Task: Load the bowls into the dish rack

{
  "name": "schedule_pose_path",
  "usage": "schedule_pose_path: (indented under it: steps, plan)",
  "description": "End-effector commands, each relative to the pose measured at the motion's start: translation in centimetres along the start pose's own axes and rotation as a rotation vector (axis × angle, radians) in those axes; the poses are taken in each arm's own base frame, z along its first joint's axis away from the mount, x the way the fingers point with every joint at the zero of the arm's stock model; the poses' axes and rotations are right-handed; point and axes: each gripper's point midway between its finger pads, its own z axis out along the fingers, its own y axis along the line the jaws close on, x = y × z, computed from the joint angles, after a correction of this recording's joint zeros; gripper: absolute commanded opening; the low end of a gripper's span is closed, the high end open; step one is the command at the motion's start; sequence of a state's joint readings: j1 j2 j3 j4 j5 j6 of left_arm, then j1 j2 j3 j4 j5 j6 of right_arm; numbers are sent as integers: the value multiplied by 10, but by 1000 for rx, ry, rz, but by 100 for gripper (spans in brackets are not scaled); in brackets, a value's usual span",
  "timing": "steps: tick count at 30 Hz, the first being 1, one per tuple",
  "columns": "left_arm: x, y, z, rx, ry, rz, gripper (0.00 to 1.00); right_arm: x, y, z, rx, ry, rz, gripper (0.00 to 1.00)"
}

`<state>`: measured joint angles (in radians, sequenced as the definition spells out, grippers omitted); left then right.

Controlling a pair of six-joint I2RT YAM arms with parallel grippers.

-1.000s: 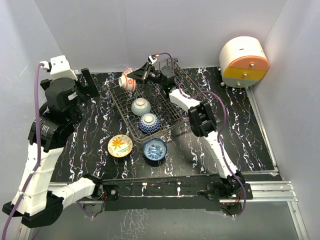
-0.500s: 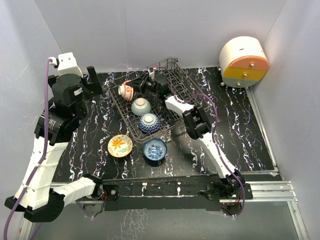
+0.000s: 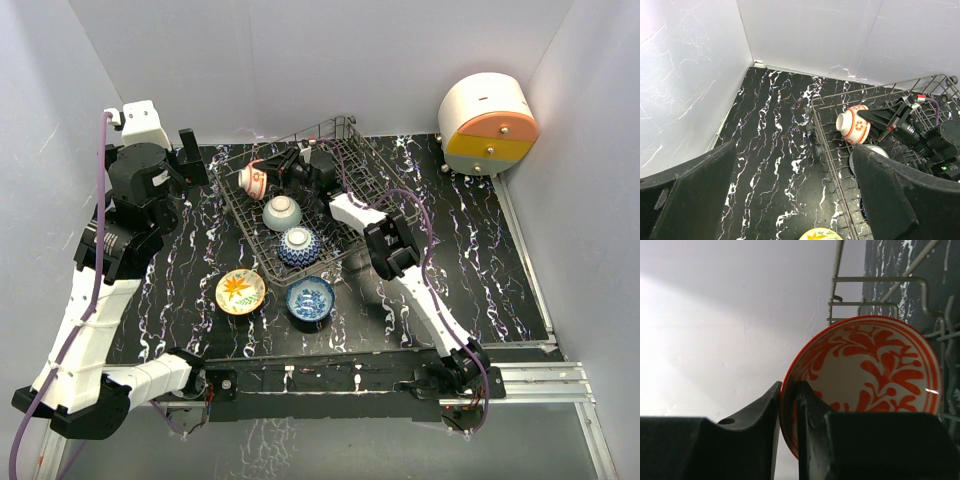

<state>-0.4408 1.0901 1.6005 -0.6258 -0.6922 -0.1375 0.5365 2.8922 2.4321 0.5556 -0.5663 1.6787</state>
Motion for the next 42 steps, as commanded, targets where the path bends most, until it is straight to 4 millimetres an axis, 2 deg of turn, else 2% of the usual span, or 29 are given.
schedule_pose_path:
  steps: [1, 9, 13, 17, 21, 26, 31, 34, 36, 42]
  plan:
    - [-7, 2, 0, -9, -29, 7, 97, -5, 37, 5, -91, -23, -11, 22]
    - [-4, 5, 0, -23, -24, 18, 97, -11, 16, 2, -28, -32, 31, 28]
    - [-4, 4, 1, -22, -25, 20, 97, -23, 9, -6, -4, -49, 43, 28]
    - [-4, 4, 2, -26, -25, 31, 97, -32, 8, -13, -9, -50, 42, 19]
    - [-3, 3, 4, -23, -24, 44, 97, -30, 17, -14, -25, -31, 30, 11]
    - [-5, 1, 5, -15, -29, 59, 97, -26, 19, -16, 9, -24, -4, 8]
    - [-3, 1, 4, -7, -24, 70, 97, -23, 5, -22, 81, -21, 7, 8]
    - [-1, 5, 1, -10, -23, 74, 97, -18, 12, -26, 2, -13, 22, 8]
    - [0, 7, -1, -14, -22, 81, 97, -18, 24, -25, -69, -5, 28, 8]
    - [-2, 7, -1, -8, -25, 104, 97, -19, 77, -24, -232, -11, -27, 8]
